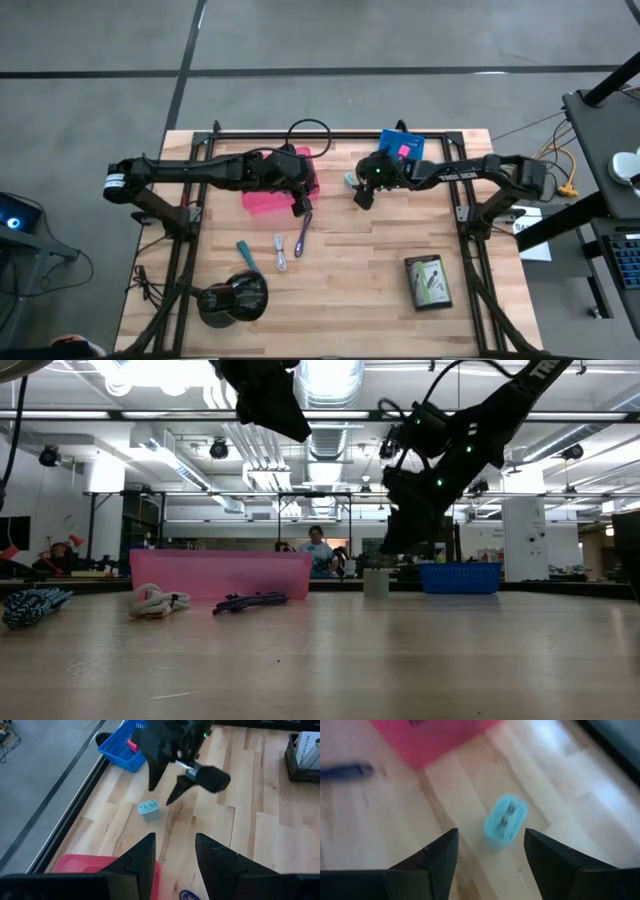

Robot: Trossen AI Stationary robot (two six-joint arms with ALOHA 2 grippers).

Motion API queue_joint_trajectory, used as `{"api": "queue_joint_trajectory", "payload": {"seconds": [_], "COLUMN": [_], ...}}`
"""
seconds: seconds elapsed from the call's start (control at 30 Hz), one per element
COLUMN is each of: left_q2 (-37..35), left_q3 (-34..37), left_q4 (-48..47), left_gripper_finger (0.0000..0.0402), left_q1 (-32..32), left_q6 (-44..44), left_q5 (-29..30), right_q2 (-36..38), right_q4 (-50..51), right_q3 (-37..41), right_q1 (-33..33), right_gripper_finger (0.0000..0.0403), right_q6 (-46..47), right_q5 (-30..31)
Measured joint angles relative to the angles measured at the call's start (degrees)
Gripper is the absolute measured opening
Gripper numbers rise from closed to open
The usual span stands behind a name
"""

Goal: Pick and place items into bin
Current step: Put the white charger adaptor into the blue bin

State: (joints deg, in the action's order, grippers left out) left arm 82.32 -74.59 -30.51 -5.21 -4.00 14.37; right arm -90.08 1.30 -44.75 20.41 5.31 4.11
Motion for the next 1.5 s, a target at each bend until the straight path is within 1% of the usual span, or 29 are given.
{"api": "queue_joint_trajectory", "payload": {"seconds": [0.1, 0.27, 0.43, 0.6, 0.7, 0.83, 0.97, 1.1, 1.5], "left_q2": [0.00, 0.00, -0.04, -0.04, -0.04, -0.04, -0.04, -0.04, -0.02], "left_q3": [0.00, 0.00, 0.00, 0.00, 0.00, 0.00, 0.00, 0.00, 0.00], "left_q4": [0.01, -0.08, 0.01, -0.05, -0.06, -0.04, -0.08, -0.07, -0.08], "left_gripper_finger": [0.0123, 0.0123, 0.0123, 0.0123, 0.0123, 0.0123, 0.0123, 0.0123, 0.0123], "left_q1": [-0.02, -0.01, 0.00, 0.00, -0.01, 0.00, -0.02, 0.00, 0.00], "left_q6": [0.01, 0.01, 0.03, 0.02, 0.02, 0.03, 0.09, 0.15, 0.18], "left_q5": [0.00, -0.02, -0.02, -0.01, -0.02, -0.03, -0.02, -0.02, -0.04], "right_q2": [-2.38, -5.16, -7.53, -9.25, -10.22, -11.60, -12.96, -13.16, -13.16], "right_q4": [-0.12, -1.21, -5.34, -7.77, -7.88, -8.20, -9.01, -9.46, -10.21], "right_q3": [-0.50, -0.98, -0.96, -1.01, -0.98, -0.98, -0.98, -0.98, -0.98], "right_q1": [-0.02, 0.00, 0.00, 0.45, 1.32, 2.60, 3.27, 3.28, 3.28], "right_gripper_finger": [0.0234, 0.0278, 0.0311, 0.0324, 0.0324, 0.0324, 0.0314, 0.0289, 0.0177], "right_q6": [-0.09, 0.37, 0.54, -0.61, -1.10, -1.15, -1.00, -0.99, -1.00], "right_q5": [0.16, 0.75, 1.04, 2.36, 3.79, 4.01, 2.82, 1.89, 1.91]}}
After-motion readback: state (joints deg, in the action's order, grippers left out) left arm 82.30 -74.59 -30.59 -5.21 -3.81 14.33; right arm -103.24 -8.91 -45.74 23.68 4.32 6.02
